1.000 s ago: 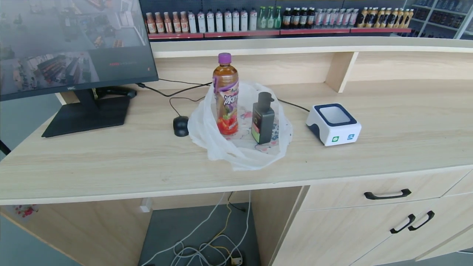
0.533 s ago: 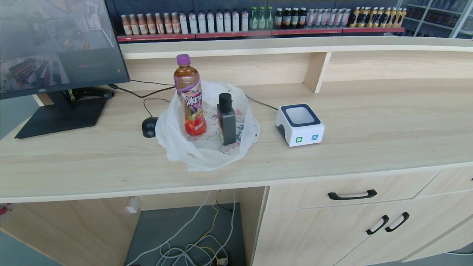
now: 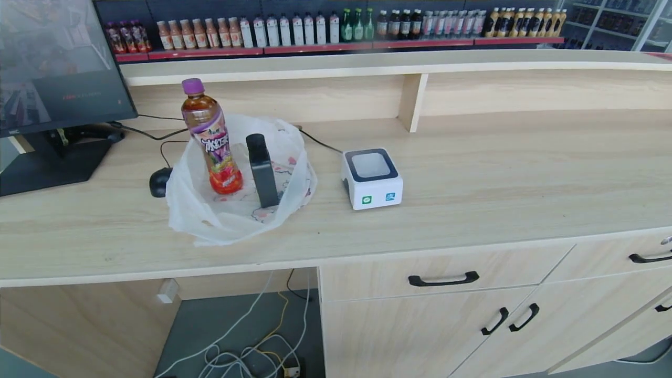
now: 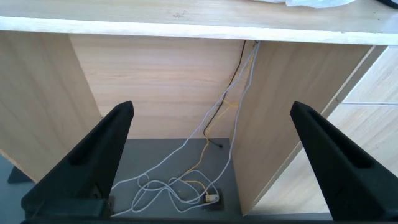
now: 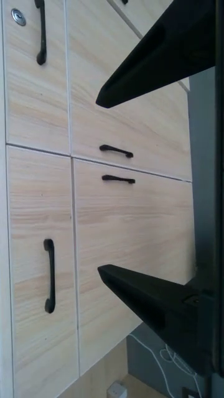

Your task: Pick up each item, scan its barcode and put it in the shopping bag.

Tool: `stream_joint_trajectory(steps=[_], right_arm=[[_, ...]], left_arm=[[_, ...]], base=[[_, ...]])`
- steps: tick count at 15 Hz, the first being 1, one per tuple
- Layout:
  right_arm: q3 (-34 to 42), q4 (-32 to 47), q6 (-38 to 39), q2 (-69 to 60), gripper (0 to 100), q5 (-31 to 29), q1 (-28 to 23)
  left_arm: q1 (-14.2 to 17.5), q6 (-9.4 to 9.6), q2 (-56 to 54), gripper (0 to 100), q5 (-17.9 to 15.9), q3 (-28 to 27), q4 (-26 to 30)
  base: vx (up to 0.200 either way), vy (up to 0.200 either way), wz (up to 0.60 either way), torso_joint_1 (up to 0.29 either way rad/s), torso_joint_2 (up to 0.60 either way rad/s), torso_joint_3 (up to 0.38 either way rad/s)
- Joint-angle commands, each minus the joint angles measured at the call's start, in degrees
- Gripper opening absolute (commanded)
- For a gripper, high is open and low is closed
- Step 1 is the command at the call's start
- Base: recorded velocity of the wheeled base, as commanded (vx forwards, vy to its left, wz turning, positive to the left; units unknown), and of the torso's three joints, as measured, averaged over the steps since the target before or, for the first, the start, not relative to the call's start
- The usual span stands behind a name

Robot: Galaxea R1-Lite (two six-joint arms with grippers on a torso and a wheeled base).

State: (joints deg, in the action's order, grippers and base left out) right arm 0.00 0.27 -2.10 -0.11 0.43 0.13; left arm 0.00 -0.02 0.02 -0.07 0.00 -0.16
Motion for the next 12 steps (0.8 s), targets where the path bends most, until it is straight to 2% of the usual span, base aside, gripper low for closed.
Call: stream_joint_trajectory(steps=[1,2,12], right_arm=[[0.0,0.0,0.0,0.1,100,0.0,0.0],[0.0,0.0,0.1,0.1,100,0.0,0.0],[0.0,0.0,0.1,0.1,100,0.0,0.0]], left_arm=[[0.0,0.2,0.0,100,0.0,0.0,0.0],[0.0,0.38,0.1,100,0.0,0.0,0.0],[0.0,0.29,0.1,100,0.0,0.0,0.0]], base=[[0.0,-0.2,0.0,0.007,-0.01,0.007],[0.0,-0.2,0.0,0.002,0.01,-0.002],[0.0,0.0,0.0,0.0,0.0,0.0]])
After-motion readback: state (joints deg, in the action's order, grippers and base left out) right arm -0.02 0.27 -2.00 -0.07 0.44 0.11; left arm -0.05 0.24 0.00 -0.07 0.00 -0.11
